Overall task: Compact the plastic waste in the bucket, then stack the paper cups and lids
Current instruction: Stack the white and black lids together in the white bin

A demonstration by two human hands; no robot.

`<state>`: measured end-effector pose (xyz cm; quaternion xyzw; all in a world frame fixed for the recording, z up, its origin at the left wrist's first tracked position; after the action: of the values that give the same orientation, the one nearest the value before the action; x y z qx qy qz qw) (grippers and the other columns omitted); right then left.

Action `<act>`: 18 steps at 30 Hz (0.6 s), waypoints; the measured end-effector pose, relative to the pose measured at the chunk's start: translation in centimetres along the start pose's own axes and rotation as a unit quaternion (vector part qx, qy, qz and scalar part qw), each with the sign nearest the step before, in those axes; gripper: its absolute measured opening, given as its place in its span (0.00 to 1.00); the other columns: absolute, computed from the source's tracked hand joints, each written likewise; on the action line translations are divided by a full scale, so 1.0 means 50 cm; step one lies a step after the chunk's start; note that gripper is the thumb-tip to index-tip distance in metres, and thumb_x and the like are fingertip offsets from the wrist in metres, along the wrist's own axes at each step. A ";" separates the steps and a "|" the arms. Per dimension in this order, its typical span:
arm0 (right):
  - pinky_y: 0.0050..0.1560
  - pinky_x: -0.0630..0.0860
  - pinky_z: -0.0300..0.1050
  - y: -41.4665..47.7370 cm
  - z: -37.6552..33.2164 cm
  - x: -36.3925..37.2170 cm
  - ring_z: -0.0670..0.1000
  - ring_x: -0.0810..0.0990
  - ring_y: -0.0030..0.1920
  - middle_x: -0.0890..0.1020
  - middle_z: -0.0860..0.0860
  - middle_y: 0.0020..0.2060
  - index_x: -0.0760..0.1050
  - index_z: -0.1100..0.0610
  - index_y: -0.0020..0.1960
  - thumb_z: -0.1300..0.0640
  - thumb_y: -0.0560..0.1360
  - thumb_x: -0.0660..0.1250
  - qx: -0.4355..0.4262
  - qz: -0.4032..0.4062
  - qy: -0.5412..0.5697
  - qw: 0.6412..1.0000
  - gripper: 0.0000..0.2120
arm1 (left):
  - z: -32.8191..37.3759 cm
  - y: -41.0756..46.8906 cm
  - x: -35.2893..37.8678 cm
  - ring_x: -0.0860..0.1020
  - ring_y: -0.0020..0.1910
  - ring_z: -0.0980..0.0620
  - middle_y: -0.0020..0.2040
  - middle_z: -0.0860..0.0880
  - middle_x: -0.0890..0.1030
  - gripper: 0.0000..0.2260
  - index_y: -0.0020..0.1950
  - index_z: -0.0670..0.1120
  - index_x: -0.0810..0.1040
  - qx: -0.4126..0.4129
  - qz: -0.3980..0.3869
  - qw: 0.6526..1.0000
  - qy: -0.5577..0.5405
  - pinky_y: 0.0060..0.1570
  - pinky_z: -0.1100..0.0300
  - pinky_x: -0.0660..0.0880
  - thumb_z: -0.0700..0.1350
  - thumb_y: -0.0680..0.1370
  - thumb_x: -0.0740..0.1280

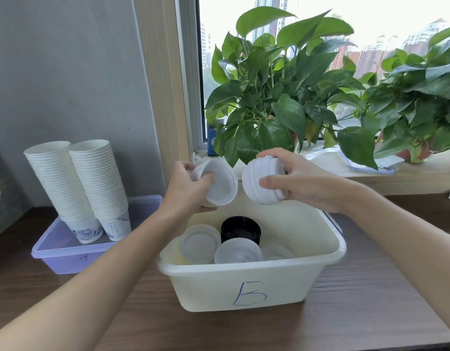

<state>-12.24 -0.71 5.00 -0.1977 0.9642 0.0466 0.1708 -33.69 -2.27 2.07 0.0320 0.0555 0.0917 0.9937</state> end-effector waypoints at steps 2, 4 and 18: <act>0.58 0.79 0.56 0.006 -0.004 0.005 0.53 0.78 0.60 0.75 0.51 0.62 0.70 0.44 0.64 0.53 0.66 0.75 -0.033 0.027 0.049 0.998 0.29 | -0.001 -0.002 0.010 0.79 0.53 0.45 0.61 0.47 0.73 0.14 0.66 0.52 0.67 -0.012 -0.009 0.999 -0.033 0.39 0.47 0.84 0.43 0.82 0.64; 0.59 0.78 0.55 0.012 -0.005 0.010 0.53 0.78 0.60 0.75 0.50 0.62 0.69 0.42 0.64 0.50 0.64 0.76 -0.061 0.065 0.062 0.994 0.31 | -0.008 -0.004 0.018 0.80 0.54 0.44 0.62 0.47 0.75 0.14 0.68 0.53 0.71 -0.022 -0.015 0.998 -0.056 0.37 0.50 0.84 0.43 0.82 0.62; 0.62 0.72 0.55 0.039 -0.022 0.108 0.49 0.70 0.62 0.69 0.46 0.60 0.61 0.38 0.58 0.46 0.59 0.78 -0.212 0.203 -0.050 0.955 0.34 | -0.022 -0.015 0.045 0.84 0.46 0.42 0.52 0.43 0.84 0.18 0.60 0.48 0.81 -0.173 -0.114 0.967 -0.150 0.36 0.48 0.83 0.57 0.82 0.59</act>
<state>-18.02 -1.04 4.17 -0.0273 0.9422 0.2934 0.1594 -31.46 -2.52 0.70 -0.1337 -0.1072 -0.0198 0.9850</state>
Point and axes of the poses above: each hand's wrist, its own y-axis towards the middle knuckle, its own x-axis out of the palm, z = x × y, the point moved 4 cm from there along y, towards the middle knuckle
